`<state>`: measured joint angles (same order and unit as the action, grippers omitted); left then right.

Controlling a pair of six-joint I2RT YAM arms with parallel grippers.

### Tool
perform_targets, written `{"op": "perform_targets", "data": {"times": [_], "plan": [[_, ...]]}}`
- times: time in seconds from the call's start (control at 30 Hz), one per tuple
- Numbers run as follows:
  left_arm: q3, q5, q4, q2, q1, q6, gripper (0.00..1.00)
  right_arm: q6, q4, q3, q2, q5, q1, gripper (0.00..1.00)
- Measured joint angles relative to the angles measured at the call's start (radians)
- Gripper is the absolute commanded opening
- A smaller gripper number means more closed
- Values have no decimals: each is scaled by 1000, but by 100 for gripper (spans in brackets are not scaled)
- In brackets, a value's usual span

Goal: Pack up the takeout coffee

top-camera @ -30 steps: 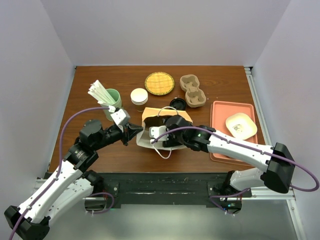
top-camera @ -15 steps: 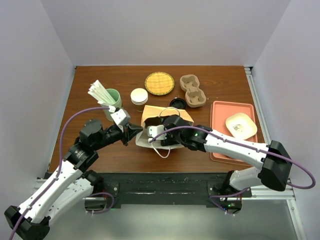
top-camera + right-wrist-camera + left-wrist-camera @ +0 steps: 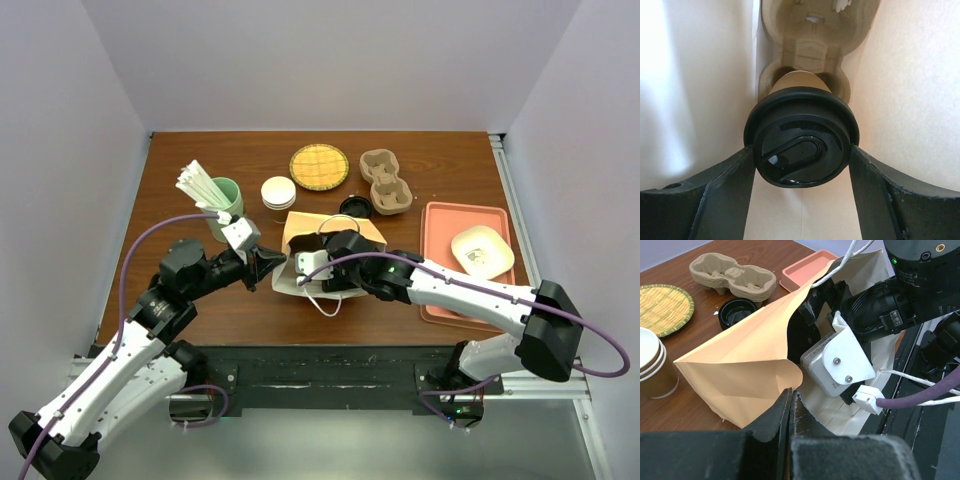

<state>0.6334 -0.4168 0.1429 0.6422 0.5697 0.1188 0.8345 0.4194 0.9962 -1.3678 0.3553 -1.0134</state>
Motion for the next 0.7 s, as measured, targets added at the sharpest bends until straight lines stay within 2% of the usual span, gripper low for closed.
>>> {"op": "perform_targets", "data": {"times": [0.43,0.7], "plan": [[0,-13,0,2,0,1,0,-4,29,0,-2,21,1,30],[0,-20,0,2,0,2,0,-3,-24,-28,-2,16,3,29]]}}
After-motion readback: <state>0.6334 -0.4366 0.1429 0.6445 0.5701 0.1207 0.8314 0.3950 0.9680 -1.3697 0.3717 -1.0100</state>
